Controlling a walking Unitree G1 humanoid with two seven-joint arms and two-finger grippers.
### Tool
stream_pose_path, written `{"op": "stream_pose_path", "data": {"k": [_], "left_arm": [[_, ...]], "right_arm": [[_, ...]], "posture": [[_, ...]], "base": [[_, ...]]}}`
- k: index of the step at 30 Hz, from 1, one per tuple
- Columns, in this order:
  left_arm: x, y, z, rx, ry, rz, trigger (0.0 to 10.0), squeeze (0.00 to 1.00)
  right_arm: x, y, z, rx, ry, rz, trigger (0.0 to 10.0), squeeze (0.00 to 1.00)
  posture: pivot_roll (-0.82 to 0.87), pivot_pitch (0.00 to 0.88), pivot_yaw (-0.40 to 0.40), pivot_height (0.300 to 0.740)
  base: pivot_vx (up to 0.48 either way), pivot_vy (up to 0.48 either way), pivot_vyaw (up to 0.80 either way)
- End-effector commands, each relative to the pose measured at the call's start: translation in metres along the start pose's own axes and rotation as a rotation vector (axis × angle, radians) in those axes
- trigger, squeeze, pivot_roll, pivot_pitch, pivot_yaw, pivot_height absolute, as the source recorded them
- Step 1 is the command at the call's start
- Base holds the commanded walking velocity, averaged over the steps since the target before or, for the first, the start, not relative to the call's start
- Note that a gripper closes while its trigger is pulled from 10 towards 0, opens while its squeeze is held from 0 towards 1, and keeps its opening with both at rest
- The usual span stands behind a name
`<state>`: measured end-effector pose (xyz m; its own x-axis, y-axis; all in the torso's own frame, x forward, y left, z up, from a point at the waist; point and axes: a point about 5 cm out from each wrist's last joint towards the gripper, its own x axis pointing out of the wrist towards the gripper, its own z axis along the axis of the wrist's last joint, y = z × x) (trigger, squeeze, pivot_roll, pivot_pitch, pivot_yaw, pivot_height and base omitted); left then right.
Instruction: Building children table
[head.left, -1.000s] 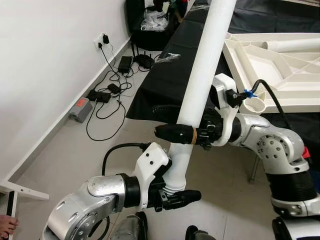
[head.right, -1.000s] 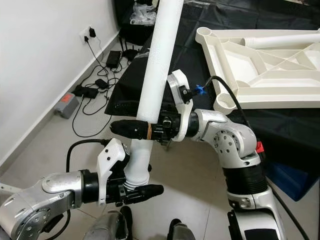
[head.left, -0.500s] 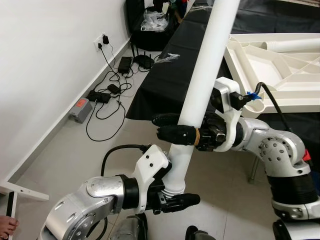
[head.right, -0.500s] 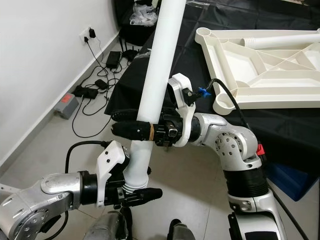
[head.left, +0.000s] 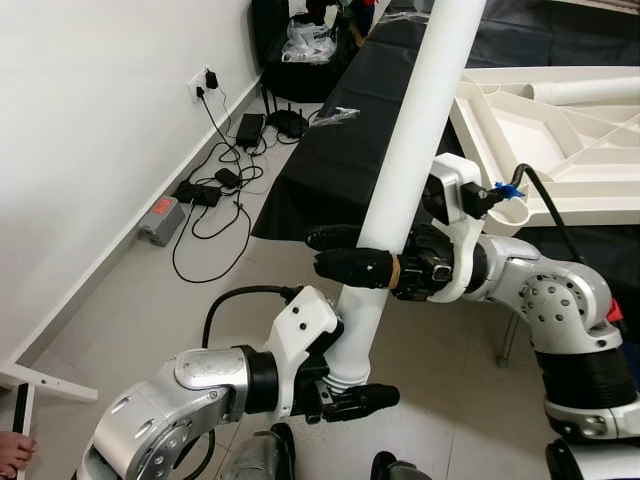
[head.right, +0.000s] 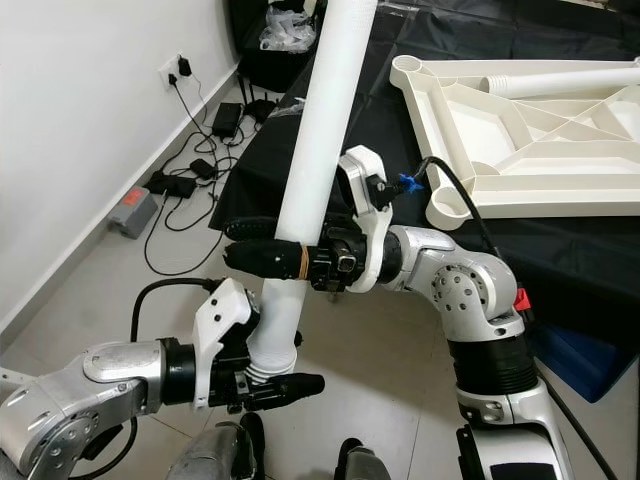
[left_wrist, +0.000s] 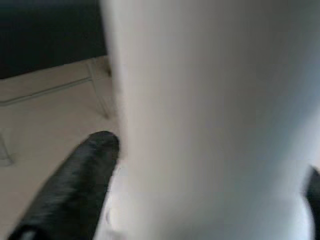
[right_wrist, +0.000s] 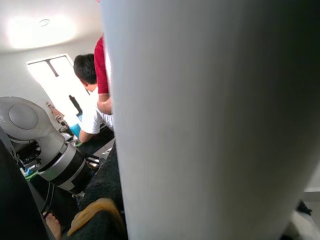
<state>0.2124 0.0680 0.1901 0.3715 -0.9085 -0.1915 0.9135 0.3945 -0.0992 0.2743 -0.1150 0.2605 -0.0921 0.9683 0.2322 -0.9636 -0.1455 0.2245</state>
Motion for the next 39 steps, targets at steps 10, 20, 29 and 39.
{"op": "stream_pose_path", "data": {"k": [10,20,29,39], "left_arm": [[0.003,0.001,0.004,0.023,-0.002,0.024,10.0,0.0],[0.004,0.003,0.012,0.057,-0.029,0.044,10.0,0.0],[0.004,0.013,0.017,0.093,-0.057,0.137,10.0,0.0],[-0.001,0.047,0.028,0.241,-0.078,0.461,10.0,0.0]], "right_arm": [[0.003,0.003,-0.003,0.009,-0.001,0.017,0.0,0.0],[-0.001,-0.018,0.003,-0.049,-0.023,-0.141,0.0,0.0],[-0.016,-0.044,0.025,-0.15,-0.093,-0.368,0.0,0.0],[-0.036,-0.068,0.041,-0.268,-0.122,-0.673,0.0,0.0]], "posture": [[0.18,0.244,0.028,0.74],[0.18,0.237,0.026,0.74],[0.18,0.223,0.024,0.74],[0.18,0.213,0.022,0.74]], "base": [[0.0,0.0,0.0],[0.0,0.0,0.0],[0.0,0.0,0.0],[0.0,0.0,0.0]]}}
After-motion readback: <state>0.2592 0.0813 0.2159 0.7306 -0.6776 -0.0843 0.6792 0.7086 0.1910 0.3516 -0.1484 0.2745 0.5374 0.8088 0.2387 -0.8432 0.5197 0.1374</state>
